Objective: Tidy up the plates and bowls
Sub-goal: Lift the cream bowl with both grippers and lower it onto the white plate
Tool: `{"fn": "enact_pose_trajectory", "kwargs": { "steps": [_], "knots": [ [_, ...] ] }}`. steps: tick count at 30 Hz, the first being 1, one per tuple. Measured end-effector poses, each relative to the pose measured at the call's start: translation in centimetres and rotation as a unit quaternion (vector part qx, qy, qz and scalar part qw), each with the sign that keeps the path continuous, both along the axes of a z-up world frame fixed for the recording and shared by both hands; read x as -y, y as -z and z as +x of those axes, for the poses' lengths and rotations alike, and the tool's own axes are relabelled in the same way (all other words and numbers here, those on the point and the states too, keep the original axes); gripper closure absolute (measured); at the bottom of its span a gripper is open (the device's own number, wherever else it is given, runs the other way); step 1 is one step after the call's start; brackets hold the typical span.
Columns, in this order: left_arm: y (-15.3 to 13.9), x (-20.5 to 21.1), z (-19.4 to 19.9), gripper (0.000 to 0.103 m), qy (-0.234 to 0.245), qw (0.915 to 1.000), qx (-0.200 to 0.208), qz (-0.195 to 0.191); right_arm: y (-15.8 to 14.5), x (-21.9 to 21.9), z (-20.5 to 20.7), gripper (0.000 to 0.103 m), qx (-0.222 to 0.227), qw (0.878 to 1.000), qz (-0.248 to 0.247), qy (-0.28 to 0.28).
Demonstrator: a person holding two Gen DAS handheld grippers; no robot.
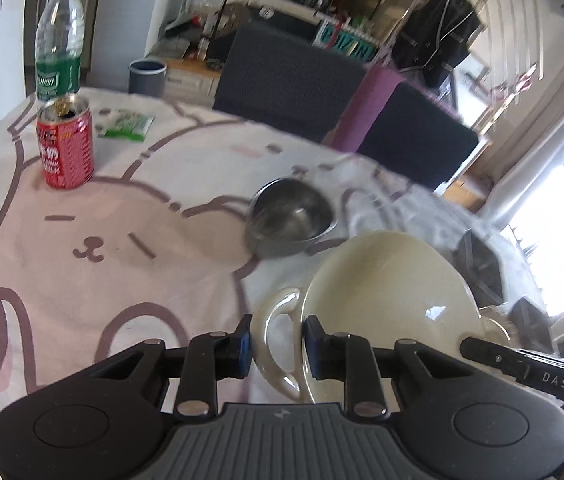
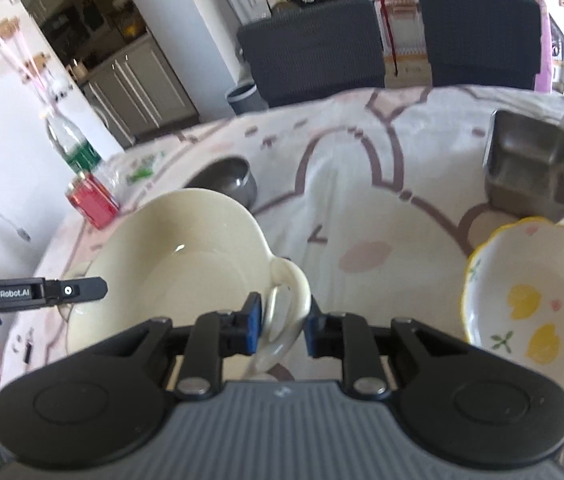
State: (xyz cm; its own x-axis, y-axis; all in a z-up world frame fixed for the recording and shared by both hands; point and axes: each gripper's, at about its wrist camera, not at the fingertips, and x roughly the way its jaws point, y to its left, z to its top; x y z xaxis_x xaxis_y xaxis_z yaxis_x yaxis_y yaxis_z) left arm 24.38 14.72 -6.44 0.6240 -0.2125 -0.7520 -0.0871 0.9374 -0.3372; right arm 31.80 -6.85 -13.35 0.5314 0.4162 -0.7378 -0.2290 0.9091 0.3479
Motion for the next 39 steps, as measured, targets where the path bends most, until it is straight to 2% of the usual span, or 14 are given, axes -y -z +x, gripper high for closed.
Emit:
{"fn": "enact_pose_trajectory", "kwargs": {
  "steps": [7,14,19,24,31,39],
  "knots": [
    [-2.5,4.1,-2.5,0.077,0.034,0.9989,0.029,-0.014,-3.2,4.7,-3.1,0.079,0.02,0.999,0.031,0.033],
    [-2.6,8.6,-4.5,0.077,0.063,0.9973,0.033,-0.02,-4.3,9.3,-6.6,0.08,0.029,0.997,0.027,0.063],
    [-1.3,11.5,-5.5,0.077,0.093,0.9953,0.018,-0.022,-3.6,12.5,-8.8,0.08,0.014,0.996,0.017,0.081],
    [0.9,13.3,-6.0,0.076,0.115,0.993,-0.017,-0.02,-2.0,14.8,-10.5,0.079,-0.017,0.996,0.004,0.088],
    [4.5,14.5,-6.0,0.075,0.124,0.9899,-0.061,-0.029,0.5,15.8,-12.1,0.079,-0.063,0.994,-0.022,0.083],
    [7.1,15.2,-5.6,0.072,0.126,0.9875,-0.086,-0.041,1.1,15.7,-12.5,0.079,-0.074,0.993,-0.052,0.081]
  ]
}}
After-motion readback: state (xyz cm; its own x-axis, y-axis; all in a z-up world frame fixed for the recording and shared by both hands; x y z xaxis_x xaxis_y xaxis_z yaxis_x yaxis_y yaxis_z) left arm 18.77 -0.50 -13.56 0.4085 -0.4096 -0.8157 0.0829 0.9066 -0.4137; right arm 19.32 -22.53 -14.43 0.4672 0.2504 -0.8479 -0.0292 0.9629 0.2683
